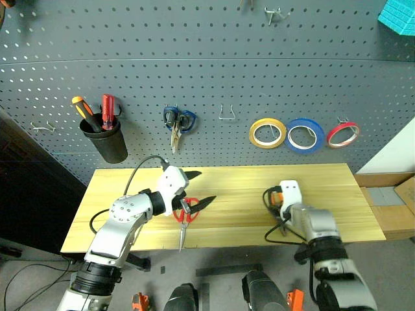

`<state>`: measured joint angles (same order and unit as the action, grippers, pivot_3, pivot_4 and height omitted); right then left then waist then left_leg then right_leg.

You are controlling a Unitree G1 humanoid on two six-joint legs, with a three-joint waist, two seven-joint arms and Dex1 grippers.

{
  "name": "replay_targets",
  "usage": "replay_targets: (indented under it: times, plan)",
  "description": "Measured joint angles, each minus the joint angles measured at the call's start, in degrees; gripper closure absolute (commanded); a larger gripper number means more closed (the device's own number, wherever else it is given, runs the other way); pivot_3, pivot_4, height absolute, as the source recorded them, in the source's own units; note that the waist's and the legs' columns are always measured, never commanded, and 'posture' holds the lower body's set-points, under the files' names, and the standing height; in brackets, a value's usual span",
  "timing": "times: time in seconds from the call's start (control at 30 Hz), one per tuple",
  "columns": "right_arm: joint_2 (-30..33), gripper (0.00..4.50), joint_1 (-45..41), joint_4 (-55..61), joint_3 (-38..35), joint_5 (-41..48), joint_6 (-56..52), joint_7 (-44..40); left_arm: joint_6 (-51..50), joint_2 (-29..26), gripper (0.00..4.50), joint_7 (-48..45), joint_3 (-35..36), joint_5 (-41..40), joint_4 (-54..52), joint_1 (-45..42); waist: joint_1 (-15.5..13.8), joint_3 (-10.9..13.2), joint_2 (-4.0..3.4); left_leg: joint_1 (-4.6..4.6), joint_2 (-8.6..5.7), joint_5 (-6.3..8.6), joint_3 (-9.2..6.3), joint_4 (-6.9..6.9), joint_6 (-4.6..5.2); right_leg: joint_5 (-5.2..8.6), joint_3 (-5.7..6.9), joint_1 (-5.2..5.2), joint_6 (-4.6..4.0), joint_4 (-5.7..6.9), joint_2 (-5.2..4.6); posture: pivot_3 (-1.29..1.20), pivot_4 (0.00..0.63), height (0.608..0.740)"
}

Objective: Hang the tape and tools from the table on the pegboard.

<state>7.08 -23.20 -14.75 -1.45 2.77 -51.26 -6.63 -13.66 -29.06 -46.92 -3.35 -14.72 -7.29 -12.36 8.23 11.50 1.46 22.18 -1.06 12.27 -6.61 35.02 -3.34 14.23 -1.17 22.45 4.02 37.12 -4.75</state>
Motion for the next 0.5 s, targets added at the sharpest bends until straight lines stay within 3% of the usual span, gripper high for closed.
replay_targets:
  times: [0.13,0.27,0.4,0.5]
  plan:
    - [-2.7,1.71,6.0,17.6,8.3,-1.7,6.3,-0.2,-1.2,0.6,0.0,4.0,5.9,-2.5,-2.4,4.1,0.0,0.0,-0.04,0.66,0.0,-0.02,0.05,0.1,-0.04,-0.03,-0.11,0.79,-0.04,0.23,0.0,-0.14,0.153,0.74]
    - [-6.2,1.71,4.7,28.7,14.0,-2.2,13.9,-0.7,-0.4,2.3,0.0,7.2,10.1,-3.6,-3.9,6.4,-0.4,0.0,-0.02,0.68,-0.01,-0.05,0.0,0.16,-0.09,-0.03,-0.08,0.87,-0.04,0.48,0.0,-0.13,0.154,0.74]
    - [-10.3,1.71,-3.5,28.1,14.5,-1.2,19.9,-0.9,-0.4,2.5,0.0,7.7,12.4,-6.8,-5.4,6.2,-0.5,0.0,-0.01,0.65,-0.01,-0.19,-0.03,0.19,-0.27,-0.05,-0.07,0.86,-0.07,0.54,0.01,-0.11,0.152,0.74]
    - [-11.4,1.71,-14.4,20.9,13.5,-1.6,27.6,-0.7,-0.5,2.9,0.0,8.7,12.7,-7.4,-6.2,4.1,-0.8,0.0,0.01,0.63,-0.03,-0.32,-0.1,0.2,-0.3,-0.1,0.0,0.84,-0.05,0.58,0.02,-0.1,0.152,0.74]
